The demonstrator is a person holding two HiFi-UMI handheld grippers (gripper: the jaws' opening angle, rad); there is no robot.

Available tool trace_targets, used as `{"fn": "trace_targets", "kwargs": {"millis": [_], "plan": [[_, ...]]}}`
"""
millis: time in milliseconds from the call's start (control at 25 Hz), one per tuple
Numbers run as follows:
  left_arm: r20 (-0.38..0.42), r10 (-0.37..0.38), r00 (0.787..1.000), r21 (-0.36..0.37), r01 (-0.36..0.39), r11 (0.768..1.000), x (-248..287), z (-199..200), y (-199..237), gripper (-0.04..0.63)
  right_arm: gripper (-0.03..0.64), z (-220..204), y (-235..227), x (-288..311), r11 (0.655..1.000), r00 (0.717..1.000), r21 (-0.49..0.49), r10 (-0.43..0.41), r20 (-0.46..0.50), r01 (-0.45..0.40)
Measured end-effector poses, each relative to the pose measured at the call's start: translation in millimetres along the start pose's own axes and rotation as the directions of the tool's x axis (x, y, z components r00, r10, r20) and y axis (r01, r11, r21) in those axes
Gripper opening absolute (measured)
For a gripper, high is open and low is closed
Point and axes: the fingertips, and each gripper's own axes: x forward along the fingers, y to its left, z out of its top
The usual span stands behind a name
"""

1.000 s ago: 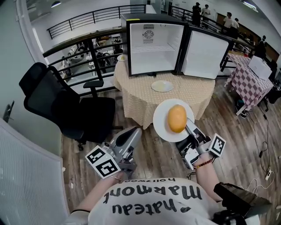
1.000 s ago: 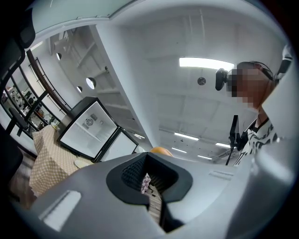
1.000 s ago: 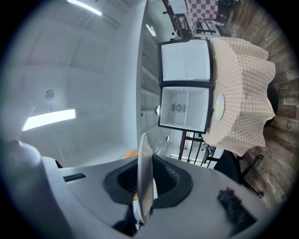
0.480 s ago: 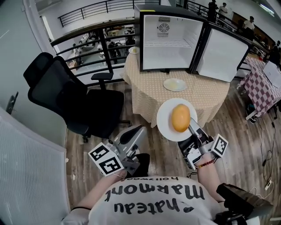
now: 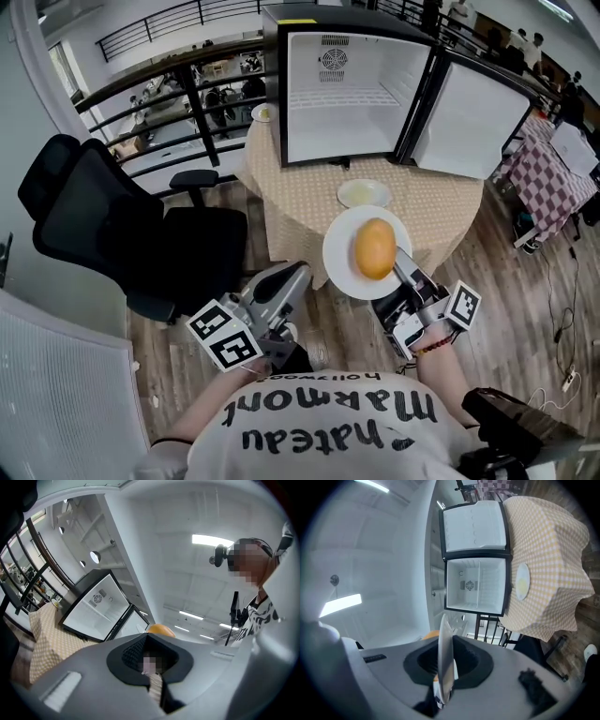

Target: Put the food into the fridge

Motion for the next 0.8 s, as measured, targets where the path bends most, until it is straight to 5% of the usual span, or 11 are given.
{"fn": "trace_targets", "kwargs": {"millis": [800], "plan": [[-0.15,-0.156,0.976,0.048,0.164,0.985,100,97,157,-0.006,0.034,88,-64,169,0.997,0.981,0.025,-0.072,0.178,0.069]]}}
